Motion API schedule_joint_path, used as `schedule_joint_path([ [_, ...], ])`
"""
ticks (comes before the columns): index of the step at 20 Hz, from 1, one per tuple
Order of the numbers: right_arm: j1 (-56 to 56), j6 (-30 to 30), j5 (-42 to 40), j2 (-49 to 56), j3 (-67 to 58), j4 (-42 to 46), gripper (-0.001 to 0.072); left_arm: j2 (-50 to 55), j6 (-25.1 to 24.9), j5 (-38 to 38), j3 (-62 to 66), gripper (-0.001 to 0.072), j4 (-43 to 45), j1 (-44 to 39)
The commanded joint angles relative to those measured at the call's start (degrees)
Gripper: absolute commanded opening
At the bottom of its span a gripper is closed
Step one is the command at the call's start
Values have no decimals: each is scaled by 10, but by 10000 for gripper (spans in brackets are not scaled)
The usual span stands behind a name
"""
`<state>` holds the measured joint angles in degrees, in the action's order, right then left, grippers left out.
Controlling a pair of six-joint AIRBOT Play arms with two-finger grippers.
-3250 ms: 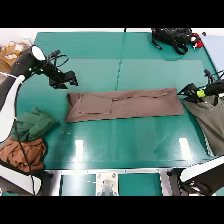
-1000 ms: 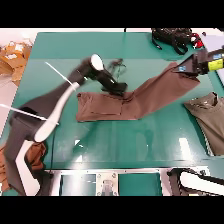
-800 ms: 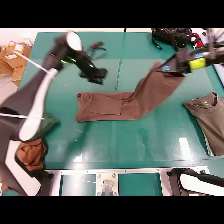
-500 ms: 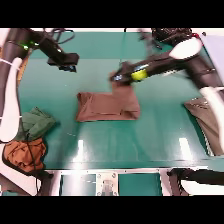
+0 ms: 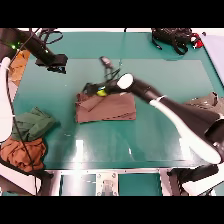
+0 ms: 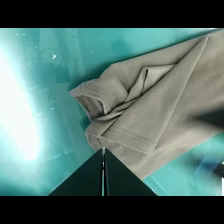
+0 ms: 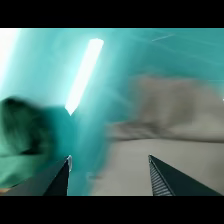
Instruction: Fold the shirts.
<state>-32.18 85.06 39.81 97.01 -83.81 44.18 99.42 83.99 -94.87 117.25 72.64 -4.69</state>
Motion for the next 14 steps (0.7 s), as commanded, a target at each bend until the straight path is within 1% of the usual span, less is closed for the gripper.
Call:
schedule_joint_path([
  [1,151,2,150,-21,0,20,546,0,-5,-1,-2,20,3,2],
  [3,249,2,229,-22,7,27,546,0,-5,-1,-2,20,5,2],
  [4,288,2,251,-22,19,33,546,0,-5,-1,-2,20,5,2],
  [7,358,-30,263,-22,98,33,546,0,-4,1,-2,20,5,2],
  [9,361,-51,239,-20,159,17,547,0,-2,11,-2,21,5,2],
  [11,339,-87,210,-14,207,-31,547,0,0,19,-2,21,4,2],
  [14,284,-126,186,10,229,-94,547,0,0,25,-2,20,4,2],
])
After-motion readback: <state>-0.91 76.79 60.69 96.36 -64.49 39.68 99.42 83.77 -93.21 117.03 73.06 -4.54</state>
